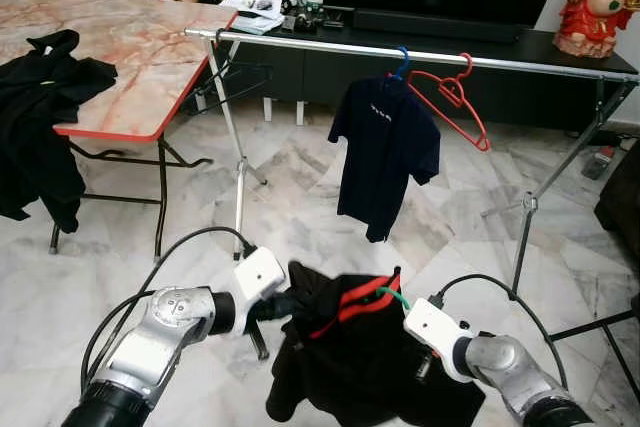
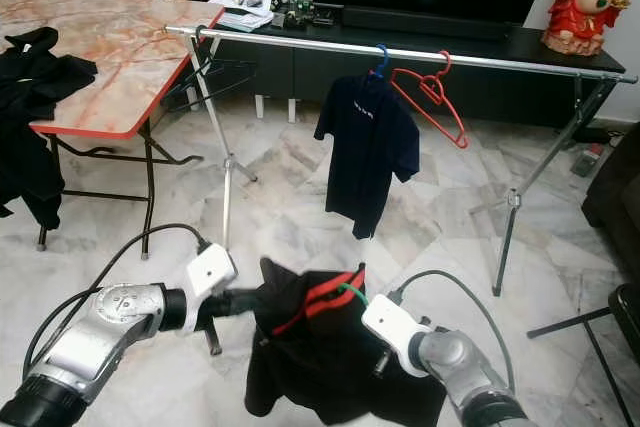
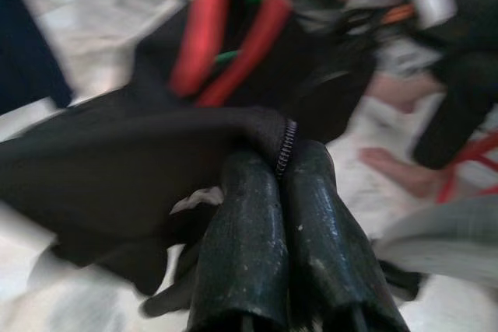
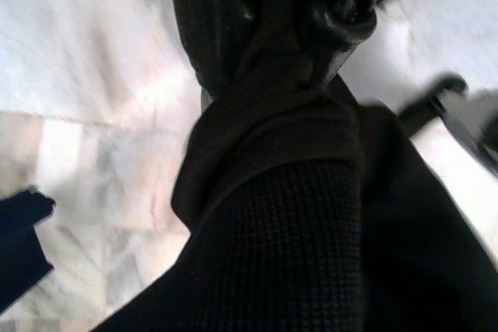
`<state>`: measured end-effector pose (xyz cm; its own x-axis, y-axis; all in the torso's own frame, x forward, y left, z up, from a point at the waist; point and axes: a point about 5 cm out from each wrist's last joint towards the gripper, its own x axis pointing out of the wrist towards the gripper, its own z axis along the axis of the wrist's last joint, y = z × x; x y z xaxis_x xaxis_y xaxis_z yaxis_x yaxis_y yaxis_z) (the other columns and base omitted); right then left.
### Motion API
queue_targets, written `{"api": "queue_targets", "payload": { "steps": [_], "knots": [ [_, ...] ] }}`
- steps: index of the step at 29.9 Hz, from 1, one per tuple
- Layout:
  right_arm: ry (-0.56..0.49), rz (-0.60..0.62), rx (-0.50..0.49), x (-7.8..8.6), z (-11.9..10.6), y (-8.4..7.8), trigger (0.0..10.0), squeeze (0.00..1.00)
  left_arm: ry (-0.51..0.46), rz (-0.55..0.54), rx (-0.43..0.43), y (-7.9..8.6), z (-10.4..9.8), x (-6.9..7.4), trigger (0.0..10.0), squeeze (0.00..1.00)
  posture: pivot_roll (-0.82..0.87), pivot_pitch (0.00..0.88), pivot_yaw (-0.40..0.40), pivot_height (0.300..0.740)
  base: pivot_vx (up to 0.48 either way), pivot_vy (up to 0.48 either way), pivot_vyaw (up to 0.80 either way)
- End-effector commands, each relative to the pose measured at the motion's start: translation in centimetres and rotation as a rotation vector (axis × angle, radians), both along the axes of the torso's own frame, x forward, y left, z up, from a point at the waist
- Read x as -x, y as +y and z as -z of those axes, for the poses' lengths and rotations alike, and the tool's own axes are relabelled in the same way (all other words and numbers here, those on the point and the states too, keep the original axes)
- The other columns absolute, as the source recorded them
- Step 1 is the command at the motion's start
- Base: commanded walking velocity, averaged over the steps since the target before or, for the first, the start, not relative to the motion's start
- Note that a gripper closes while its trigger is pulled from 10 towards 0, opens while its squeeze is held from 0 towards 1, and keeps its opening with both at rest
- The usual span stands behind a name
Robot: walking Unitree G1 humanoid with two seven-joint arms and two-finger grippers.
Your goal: Hang hanger
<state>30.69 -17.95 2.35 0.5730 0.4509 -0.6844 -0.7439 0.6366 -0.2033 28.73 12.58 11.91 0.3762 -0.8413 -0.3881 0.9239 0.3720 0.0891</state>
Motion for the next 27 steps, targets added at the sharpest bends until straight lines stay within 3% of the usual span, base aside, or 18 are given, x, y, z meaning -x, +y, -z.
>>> {"api": "queue_targets", "payload": {
  "steps": [1, 4, 5, 6, 10, 12, 14, 21, 27],
  "knots": [
    [-0.046, 0.006, -0.059, -1.0, -1.2, 0.9, 0.0, 0.00, 0.017, 0.066, 0.017, -1.0, -0.5, 0.8, 9.0, 0.00, 0.03, 0.049, -0.050, 0.740, 0.000, 0.000, 0.00],
    [-0.054, 0.006, -0.057, -1.3, -1.4, 1.2, 0.0, 0.00, 0.023, 0.075, 0.015, -1.0, -0.7, 0.9, 8.5, 0.00, 0.03, 0.051, -0.052, 0.740, 0.000, 0.000, 0.00],
    [-0.057, 0.007, -0.057, -1.4, -1.4, 1.3, 0.0, 0.00, 0.019, 0.086, 0.019, -1.0, -0.9, 1.0, 8.5, 0.31, 0.03, 0.051, -0.052, 0.740, 0.000, 0.000, 0.00],
    [-0.063, 0.004, -0.057, -1.5, -1.5, 1.5, 0.0, 0.00, 0.019, 0.093, 0.026, -1.1, -1.1, 1.1, 8.2, 1.00, 0.03, 0.051, -0.053, 0.740, 0.000, 0.000, 0.00],
    [-0.088, -0.009, -0.048, -1.8, -1.8, 2.0, 0.0, 0.00, 0.046, 0.101, 0.039, -1.0, -1.4, 1.5, 9.0, 1.00, 0.04, 0.053, -0.056, 0.740, 0.000, 0.000, 0.00],
    [-0.111, -0.003, -0.058, -2.1, -2.1, 2.2, 0.0, 0.00, 0.047, 0.089, 0.015, -0.8, -1.2, 1.4, 10.0, 1.00, 0.04, 0.053, -0.056, 0.740, 0.000, 0.000, 0.00],
    [-0.164, 0.005, -0.061, -2.5, -2.6, 2.3, 0.0, 0.00, 0.058, 0.096, 0.021, -0.7, -1.2, 1.6, 10.0, 1.00, 0.04, 0.053, -0.055, 0.740, 0.000, 0.000, 0.00],
    [-0.162, -0.003, -0.046, -2.5, -2.7, 2.1, 0.0, 0.00, 0.086, 0.102, 0.015, -0.5, -0.9, 1.8, 10.0, 1.00, 0.03, 0.053, -0.057, 0.740, 0.000, 0.000, 0.00],
    [-0.169, -0.078, -0.056, -2.2, -2.7, 2.3, 0.0, 0.00, 0.075, 0.071, 0.007, 0.0, -0.9, 1.6, 10.0, 1.00, 0.04, 0.055, -0.061, 0.740, 0.000, 0.000, 0.00]
  ]
}}
